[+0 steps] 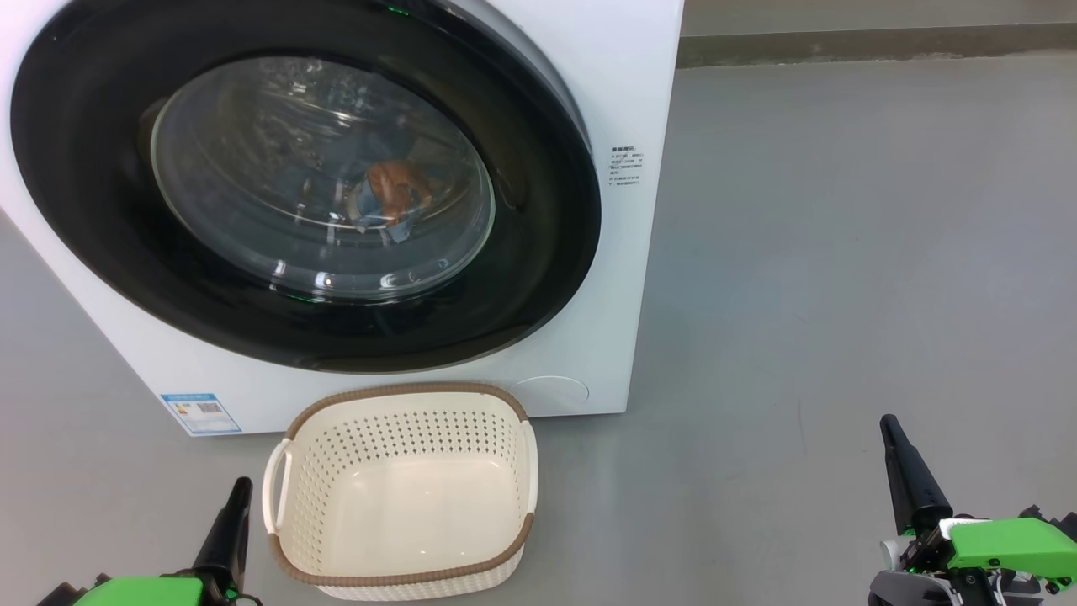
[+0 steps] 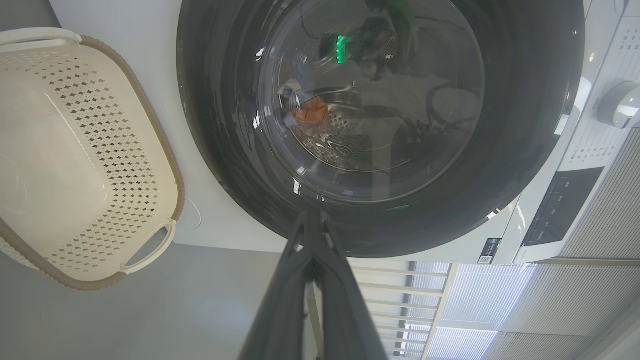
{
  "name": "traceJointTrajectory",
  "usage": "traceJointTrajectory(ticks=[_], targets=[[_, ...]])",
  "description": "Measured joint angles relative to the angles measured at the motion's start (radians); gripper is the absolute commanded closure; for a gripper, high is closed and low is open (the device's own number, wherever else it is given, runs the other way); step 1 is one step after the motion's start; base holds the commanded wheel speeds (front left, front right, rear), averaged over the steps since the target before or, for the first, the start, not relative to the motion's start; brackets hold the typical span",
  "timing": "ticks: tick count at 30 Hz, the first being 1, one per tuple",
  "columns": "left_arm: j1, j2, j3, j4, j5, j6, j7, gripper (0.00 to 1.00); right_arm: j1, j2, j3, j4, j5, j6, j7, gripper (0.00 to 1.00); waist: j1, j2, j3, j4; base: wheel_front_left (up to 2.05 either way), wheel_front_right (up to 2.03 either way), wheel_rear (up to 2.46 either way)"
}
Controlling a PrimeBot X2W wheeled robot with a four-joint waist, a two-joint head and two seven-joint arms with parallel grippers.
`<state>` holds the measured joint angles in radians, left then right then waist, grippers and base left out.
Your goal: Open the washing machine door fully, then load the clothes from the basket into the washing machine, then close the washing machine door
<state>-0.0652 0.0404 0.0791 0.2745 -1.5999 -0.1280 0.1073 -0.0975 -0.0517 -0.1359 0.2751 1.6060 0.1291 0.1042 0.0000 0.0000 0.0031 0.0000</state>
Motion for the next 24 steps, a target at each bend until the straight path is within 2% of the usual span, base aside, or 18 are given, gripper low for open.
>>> traceJointTrajectory(ticks=[24], targets=[[0.0,0.0,0.0,0.0,0.0,0.0,0.0,1.0,0.0,0.001,-0.001,0.0,0.0,0.0,0.0,1.0,0.0001,0.0,0.0,0.0,0.0,0.0,0.0]])
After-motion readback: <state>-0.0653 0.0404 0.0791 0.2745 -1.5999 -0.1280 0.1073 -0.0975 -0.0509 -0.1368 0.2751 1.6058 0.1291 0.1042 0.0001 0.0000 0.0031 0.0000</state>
